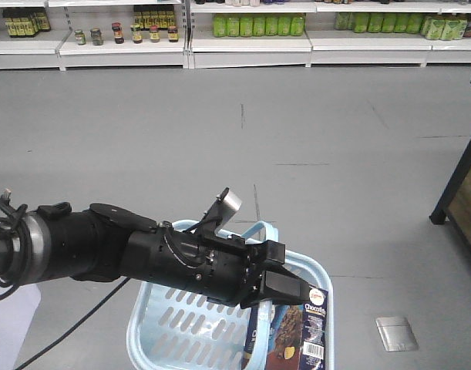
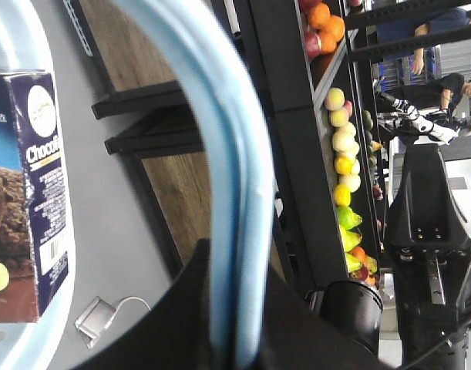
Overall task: Left arm holds basket, right arm returns cookies
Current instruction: 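Keep holding the basket and drive up to the drink shelves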
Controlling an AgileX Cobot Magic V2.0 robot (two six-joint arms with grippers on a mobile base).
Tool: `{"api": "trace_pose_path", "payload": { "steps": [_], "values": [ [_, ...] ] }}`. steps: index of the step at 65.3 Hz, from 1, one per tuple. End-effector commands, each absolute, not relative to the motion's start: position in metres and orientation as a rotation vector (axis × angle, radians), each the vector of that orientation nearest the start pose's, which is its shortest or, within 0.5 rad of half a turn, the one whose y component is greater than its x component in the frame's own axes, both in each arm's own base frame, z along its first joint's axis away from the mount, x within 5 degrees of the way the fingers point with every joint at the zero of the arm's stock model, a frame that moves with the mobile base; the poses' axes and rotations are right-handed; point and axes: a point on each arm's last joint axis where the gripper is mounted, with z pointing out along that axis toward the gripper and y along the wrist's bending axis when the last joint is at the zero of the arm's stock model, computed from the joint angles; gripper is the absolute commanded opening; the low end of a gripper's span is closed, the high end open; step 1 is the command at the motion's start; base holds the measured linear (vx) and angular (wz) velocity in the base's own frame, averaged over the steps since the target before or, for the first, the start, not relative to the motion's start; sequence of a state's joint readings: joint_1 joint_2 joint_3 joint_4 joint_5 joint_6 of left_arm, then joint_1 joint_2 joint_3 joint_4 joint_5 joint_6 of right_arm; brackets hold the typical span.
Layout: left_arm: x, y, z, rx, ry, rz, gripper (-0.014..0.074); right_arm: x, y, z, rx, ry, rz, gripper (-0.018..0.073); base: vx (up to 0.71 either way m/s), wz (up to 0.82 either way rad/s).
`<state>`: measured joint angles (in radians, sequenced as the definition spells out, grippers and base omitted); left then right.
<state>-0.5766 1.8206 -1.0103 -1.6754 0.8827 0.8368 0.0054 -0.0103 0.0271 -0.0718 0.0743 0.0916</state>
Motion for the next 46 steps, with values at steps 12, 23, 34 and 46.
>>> {"api": "trace_pose_path", "payload": {
  "steps": [12, 23, 34, 46],
  "values": [
    [0.2613, -0.2561, 0.2397, 0.187, 2.332, -1.859, -0.0007, 0.0558, 0.0001, 0.2040, 0.007, 1.492, 0.010, -0.0008, 0.31, 0.05],
    [0.2613, -0.2561, 0.2397, 0.187, 2.332, -1.859, -0.0007, 0.0558, 0.0001, 0.2040, 0.007, 1.492, 0.010, -0.0008, 0.32, 0.03],
    [0.2613, -0.2561, 0.2397, 0.187, 2.332, -1.859, -0.0007, 0.0558, 0.0001, 0.2040, 0.007, 1.492, 0.010, -0.0008, 0.32, 0.00],
    [0.2613, -0.2561, 0.2397, 0.187, 2.332, -1.859, -0.0007, 0.0558, 0.0001, 0.2040, 0.007, 1.492, 0.010, -0.0008, 0.32, -0.02]
  ]
}}
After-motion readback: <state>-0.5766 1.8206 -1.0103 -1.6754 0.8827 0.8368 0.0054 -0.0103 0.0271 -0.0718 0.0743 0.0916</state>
